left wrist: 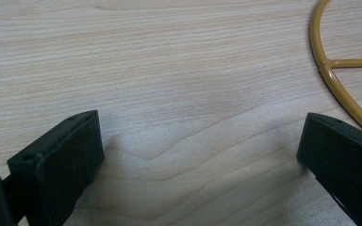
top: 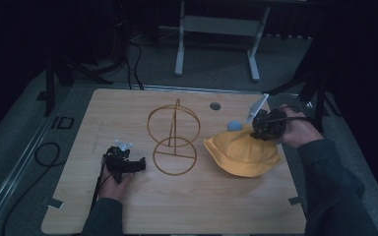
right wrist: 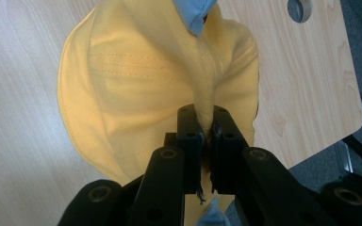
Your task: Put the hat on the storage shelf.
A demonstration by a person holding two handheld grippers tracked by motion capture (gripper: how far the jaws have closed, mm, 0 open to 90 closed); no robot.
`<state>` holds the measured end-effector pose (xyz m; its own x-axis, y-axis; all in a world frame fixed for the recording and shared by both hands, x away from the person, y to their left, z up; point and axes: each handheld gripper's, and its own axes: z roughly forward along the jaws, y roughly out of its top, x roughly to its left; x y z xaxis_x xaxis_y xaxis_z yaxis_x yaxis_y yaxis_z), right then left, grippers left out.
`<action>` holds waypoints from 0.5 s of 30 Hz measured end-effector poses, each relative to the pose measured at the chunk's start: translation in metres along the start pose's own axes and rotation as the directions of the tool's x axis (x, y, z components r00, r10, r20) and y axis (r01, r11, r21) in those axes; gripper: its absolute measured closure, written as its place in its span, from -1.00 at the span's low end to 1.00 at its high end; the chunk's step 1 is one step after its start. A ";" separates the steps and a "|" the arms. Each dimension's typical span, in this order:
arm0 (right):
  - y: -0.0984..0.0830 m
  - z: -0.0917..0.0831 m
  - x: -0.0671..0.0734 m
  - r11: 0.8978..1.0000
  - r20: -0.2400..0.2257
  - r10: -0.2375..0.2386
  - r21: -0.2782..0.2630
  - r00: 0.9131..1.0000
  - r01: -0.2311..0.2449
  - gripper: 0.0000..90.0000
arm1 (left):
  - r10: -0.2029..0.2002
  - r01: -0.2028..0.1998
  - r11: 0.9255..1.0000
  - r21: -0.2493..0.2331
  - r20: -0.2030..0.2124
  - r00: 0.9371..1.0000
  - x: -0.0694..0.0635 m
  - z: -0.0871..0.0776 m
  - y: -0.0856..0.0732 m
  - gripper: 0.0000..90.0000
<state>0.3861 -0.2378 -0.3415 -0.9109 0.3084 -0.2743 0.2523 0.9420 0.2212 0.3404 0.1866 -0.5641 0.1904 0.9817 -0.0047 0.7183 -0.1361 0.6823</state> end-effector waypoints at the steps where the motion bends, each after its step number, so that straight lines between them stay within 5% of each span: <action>1: 0.001 -0.003 -0.001 1.000 -0.002 -0.004 -0.004 1.000 0.004 0.88 | 0.000 0.000 1.000 0.000 0.000 1.000 0.000 0.000 0.000 -0.98; 15: 0.008 -0.027 -0.006 1.000 0.012 -0.018 -0.025 1.000 0.018 0.88 | 0.000 0.000 1.000 0.001 0.000 1.000 0.000 0.000 0.000 -0.98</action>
<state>0.3845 -0.2351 -0.3131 -0.9112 0.2930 -0.2896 0.2275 0.9439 0.2392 0.3404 0.1866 -0.5640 0.1903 0.9817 -0.0051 0.7189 -0.1358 0.6817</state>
